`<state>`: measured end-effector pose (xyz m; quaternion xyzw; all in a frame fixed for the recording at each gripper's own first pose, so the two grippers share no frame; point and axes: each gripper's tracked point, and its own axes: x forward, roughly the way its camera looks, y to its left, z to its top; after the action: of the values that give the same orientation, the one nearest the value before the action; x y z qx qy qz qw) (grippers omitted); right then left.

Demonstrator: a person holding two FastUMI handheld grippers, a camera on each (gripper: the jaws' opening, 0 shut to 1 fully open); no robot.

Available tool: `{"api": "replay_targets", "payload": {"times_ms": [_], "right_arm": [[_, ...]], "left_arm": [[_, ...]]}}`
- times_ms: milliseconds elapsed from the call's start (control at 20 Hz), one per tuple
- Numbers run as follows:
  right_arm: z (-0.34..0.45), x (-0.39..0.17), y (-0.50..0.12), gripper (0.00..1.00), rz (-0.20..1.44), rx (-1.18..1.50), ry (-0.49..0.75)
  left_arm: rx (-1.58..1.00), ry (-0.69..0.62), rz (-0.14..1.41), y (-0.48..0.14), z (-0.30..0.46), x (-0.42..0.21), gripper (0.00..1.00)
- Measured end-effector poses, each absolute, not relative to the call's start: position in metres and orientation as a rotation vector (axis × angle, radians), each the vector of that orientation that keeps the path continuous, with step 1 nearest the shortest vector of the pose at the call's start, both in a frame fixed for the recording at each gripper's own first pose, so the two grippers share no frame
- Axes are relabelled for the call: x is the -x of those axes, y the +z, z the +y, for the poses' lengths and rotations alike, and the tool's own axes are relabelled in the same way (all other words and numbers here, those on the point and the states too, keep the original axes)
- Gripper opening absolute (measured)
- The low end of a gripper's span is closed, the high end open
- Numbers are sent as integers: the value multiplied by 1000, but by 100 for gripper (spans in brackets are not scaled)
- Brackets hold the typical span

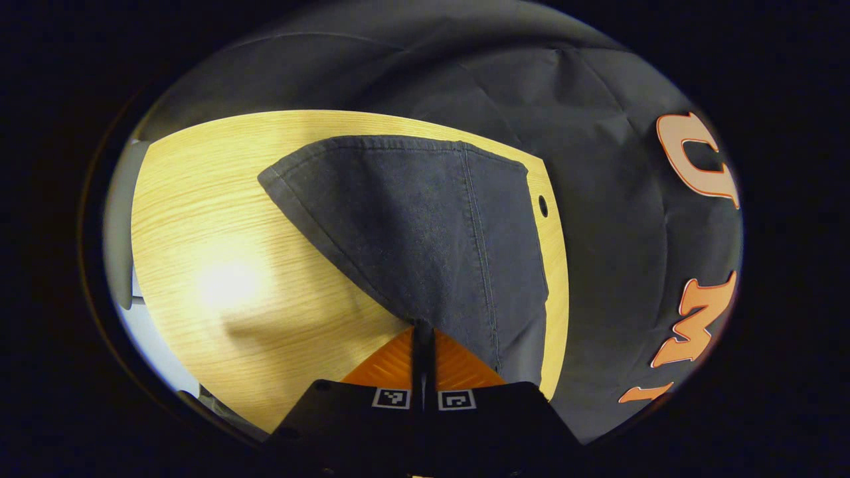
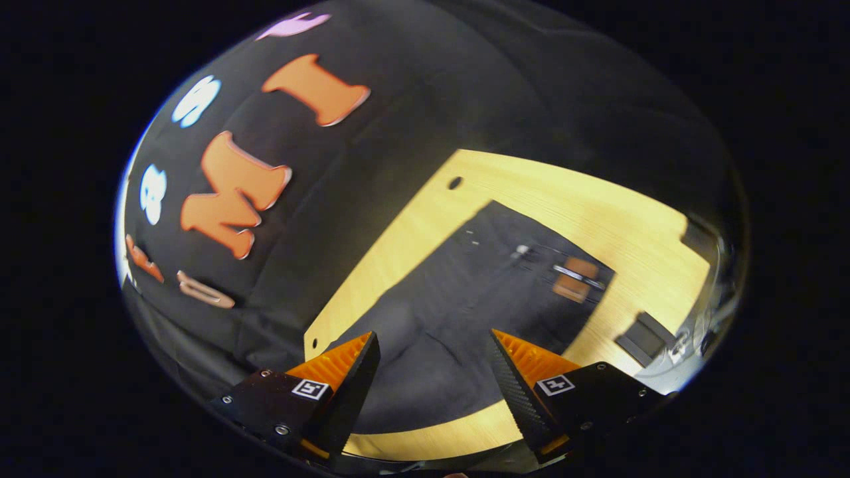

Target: Grasp the waist and the cuffs of the jeans and fold them to make the two legs overlap; first hold the waist and fold one-third of the jeans toward the cuffs, then hold the cuffs and fold the remaining one-third in the same direction to finish folding.

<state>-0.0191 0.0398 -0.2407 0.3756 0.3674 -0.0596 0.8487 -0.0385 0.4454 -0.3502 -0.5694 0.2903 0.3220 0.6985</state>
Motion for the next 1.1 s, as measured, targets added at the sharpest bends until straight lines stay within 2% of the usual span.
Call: {"api": "replay_targets", "payload": {"times_ms": [200, 450, 650, 950, 1100], "right_arm": [[9, 48, -308, 98, 897, -848, -265], [8, 53, -356, 98, 979, -909, -334], [6, 43, -368, 99, 976, -980, -374], [17, 15, -367, 98, 931, -1031, -336], [17, 8, -374, 96, 935, -1000, -371]], "left_arm": [[1294, 724, 650, -352, 449, 42, 1], [1291, 707, 657, -339, 445, 48, 1], [1298, 701, 659, -335, 443, 47, 1], [1312, 698, 647, -326, 443, 53, 1], [1323, 690, 642, -322, 440, 49, 1]]}}
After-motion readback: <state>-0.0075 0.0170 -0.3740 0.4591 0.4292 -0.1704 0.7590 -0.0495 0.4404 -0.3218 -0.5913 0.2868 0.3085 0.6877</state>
